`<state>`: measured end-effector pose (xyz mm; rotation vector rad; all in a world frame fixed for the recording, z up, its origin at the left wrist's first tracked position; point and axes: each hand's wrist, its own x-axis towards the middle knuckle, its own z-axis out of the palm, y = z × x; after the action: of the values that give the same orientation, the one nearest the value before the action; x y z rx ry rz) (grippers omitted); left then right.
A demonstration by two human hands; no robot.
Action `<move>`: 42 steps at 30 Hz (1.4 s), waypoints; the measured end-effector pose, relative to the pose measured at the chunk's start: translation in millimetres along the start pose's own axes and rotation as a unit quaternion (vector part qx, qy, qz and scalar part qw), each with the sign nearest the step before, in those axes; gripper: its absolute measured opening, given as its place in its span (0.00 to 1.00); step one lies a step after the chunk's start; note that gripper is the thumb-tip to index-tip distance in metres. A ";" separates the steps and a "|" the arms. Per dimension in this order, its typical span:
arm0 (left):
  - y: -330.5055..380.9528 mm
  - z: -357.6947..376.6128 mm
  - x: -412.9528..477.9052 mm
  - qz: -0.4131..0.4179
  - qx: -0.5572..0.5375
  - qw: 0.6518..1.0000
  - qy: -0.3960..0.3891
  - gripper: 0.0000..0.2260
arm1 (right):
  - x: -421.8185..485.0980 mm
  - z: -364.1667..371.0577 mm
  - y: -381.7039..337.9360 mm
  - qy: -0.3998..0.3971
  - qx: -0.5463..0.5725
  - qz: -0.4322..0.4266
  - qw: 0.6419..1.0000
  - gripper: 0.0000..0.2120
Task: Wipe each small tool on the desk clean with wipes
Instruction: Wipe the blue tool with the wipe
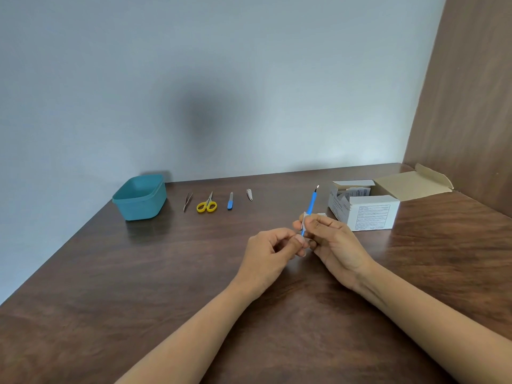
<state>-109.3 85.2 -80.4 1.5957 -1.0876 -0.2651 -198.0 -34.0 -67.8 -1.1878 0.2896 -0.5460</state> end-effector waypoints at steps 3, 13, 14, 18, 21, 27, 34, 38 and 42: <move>0.9 -0.4 0.0 -0.008 0.004 1.000 -0.002 0.07 | -0.1 0.3 -1.1 0.018 0.011 0.002 1.000 0.06; 2.8 -1.0 -0.1 -0.017 0.010 1.000 -0.007 0.07 | 0.0 1.5 -6.6 0.072 0.024 -0.002 0.997 0.04; 2.6 -0.9 -0.3 -0.016 0.013 1.000 -0.010 0.06 | 0.5 0.8 -7.8 0.082 0.029 -0.005 0.996 0.04; 1.7 -0.7 -0.2 -0.010 0.015 1.000 -0.010 0.05 | 1.0 -2.5 -11.9 0.101 0.022 -0.011 0.995 0.04; 1.2 -0.6 -0.2 -0.007 0.015 1.000 -0.008 0.05 | 0.4 -1.7 -11.7 0.108 0.016 -0.009 0.994 0.03; 2.5 -0.4 -1.1 -0.009 0.019 1.000 -0.008 0.05 | -2.4 0.6 -12.3 0.121 -0.014 -0.025 0.992 0.09; 3.1 -0.7 -1.0 -0.008 0.027 0.999 -0.014 0.06 | -3.5 -0.5 -14.9 0.086 0.002 -0.022 0.996 0.09; 4.5 -0.5 -1.9 -0.008 0.034 0.999 -0.025 0.07 | 1.7 -4.0 -19.9 0.103 0.068 -0.027 0.992 0.08; 3.0 -0.3 -1.8 -0.017 0.014 1.000 -0.021 0.06 | 0.5 -5.7 -19.6 0.057 0.060 0.000 0.997 0.07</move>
<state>-111.5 86.9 -78.3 1.6408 -1.1017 -0.3077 -205.3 -44.0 -51.6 -1.0419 0.3483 -0.6241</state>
